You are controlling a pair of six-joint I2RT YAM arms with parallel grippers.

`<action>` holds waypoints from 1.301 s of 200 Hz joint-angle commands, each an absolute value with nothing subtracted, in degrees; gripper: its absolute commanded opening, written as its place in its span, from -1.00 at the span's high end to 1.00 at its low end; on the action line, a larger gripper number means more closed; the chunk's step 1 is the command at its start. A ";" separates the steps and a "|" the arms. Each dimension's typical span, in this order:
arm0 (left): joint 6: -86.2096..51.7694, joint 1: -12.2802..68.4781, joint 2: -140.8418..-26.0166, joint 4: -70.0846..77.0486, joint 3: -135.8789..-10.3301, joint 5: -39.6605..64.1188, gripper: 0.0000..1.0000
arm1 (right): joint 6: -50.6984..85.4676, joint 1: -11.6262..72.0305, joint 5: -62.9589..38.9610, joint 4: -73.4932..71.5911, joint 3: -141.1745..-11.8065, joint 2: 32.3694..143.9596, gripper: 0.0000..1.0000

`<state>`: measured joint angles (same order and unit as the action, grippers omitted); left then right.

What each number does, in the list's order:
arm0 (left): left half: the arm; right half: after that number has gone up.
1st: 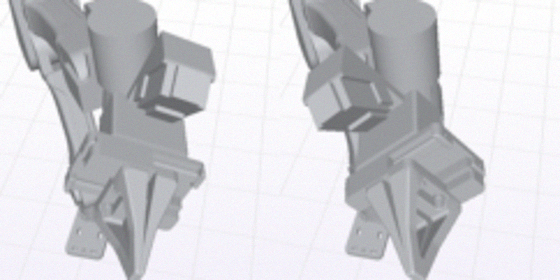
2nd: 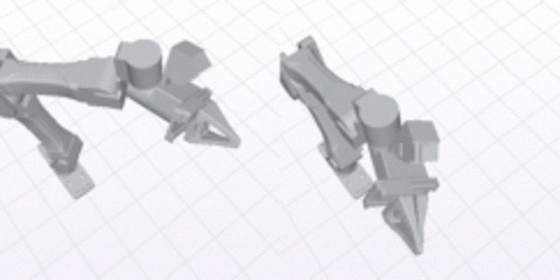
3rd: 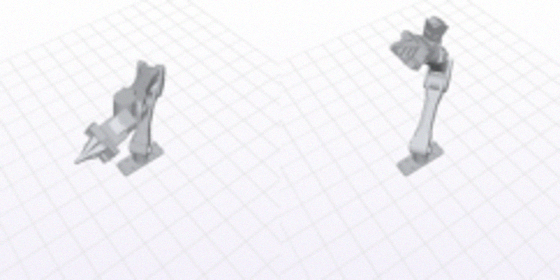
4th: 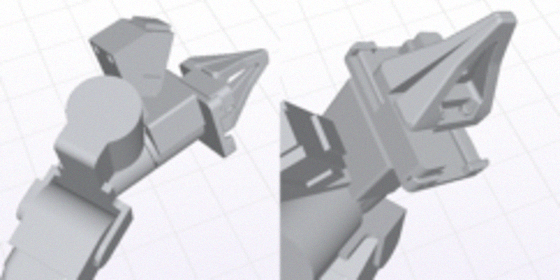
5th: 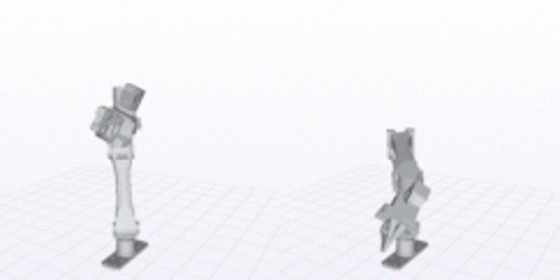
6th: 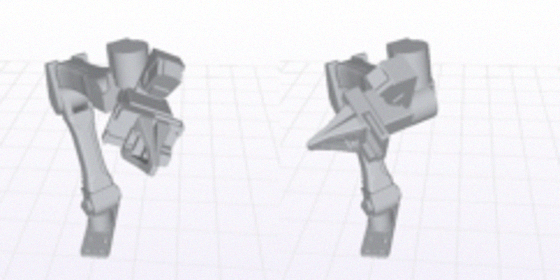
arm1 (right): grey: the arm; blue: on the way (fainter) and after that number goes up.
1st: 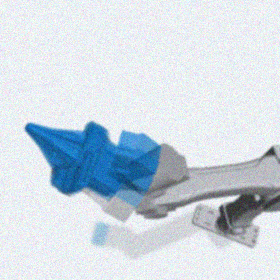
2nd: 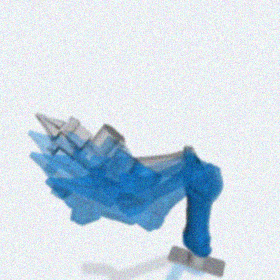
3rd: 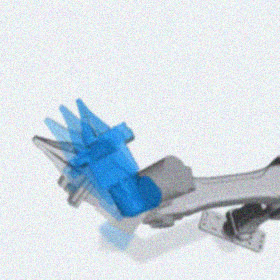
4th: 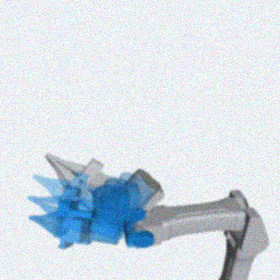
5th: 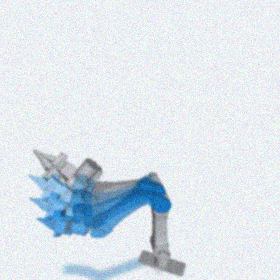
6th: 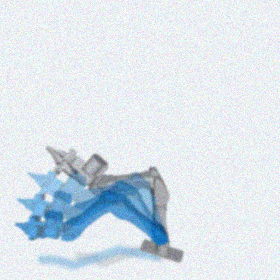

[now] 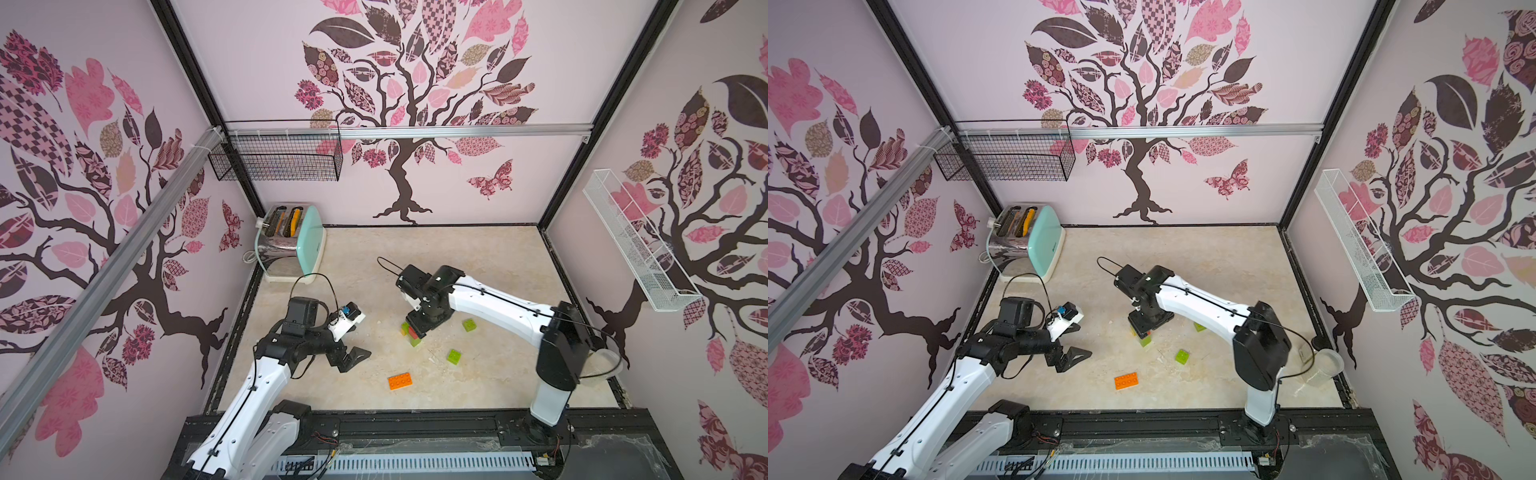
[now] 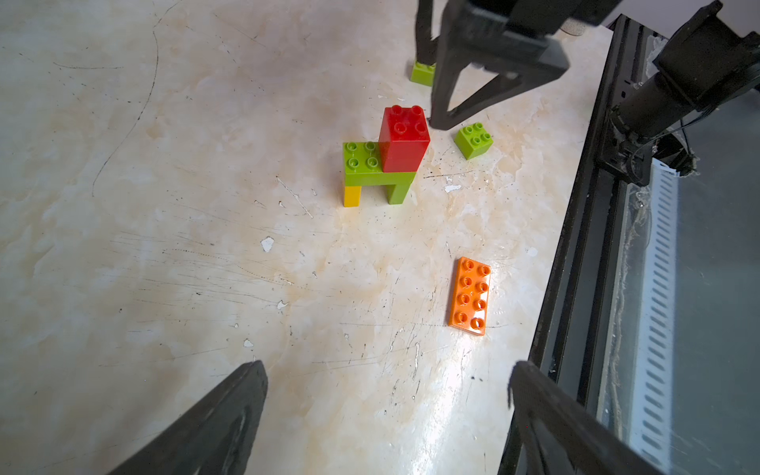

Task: Assemble a giraffe with lego
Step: Assemble the lego brick with the lego brick, then pick up the lego brick from the center of the board.

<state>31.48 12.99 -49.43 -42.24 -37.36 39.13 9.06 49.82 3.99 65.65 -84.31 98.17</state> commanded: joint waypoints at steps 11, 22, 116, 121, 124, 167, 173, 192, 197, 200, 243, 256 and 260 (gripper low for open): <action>31.83 12.69 -49.17 -42.50 -36.87 40.69 -0.96 | 22.80 48.14 3.85 52.58 -65.22 88.28 -0.39; 31.79 12.72 -49.22 -42.47 -36.91 40.76 -0.96 | 26.88 47.92 2.61 47.40 -59.88 87.78 -0.39; 31.86 12.71 -49.30 -42.72 -37.03 40.59 -0.96 | 36.92 47.83 0.23 37.55 -51.86 91.77 -0.33; 31.90 12.71 -49.39 -42.69 -37.01 40.61 -0.96 | 36.91 47.82 0.18 37.66 -51.87 91.68 -0.31; 31.88 12.72 -49.39 -42.71 -37.01 40.61 -0.96 | 36.84 47.81 0.07 37.67 -51.81 91.63 -0.30; 31.90 12.73 -49.55 -42.63 -37.01 40.70 -0.96 | 36.05 47.82 0.91 39.08 -52.24 90.62 -0.12; 31.90 12.66 -49.55 -42.54 -37.00 40.69 -0.96 | 35.73 47.83 1.42 39.51 -52.82 90.70 -0.12; 31.81 12.67 -49.44 -42.61 -37.09 40.77 -0.96 | 34.37 47.84 2.42 40.65 -54.75 91.68 -0.12; 31.82 12.71 -49.40 -42.58 -37.09 40.70 -0.96 | 34.16 47.83 2.51 40.72 -55.01 92.04 -0.12; 31.82 12.67 -49.38 -42.62 -37.09 40.63 -0.96 | 34.04 47.88 2.50 40.77 -55.33 92.29 -0.12; 31.85 12.68 -49.22 -42.59 -36.98 40.61 -0.96 | 32.81 47.98 1.54 40.47 -56.34 94.65 0.06; 31.88 12.68 -49.14 -42.58 -37.05 40.61 -0.96 | 32.46 47.91 1.38 40.56 -56.77 95.37 0.09; 31.90 12.68 -49.14 -42.62 -37.05 40.59 -0.96 | 32.35 47.92 1.40 40.65 -56.84 95.57 0.10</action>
<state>31.48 12.99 -49.54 -42.50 -37.36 39.55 33.45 47.72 1.17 39.88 -55.13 93.49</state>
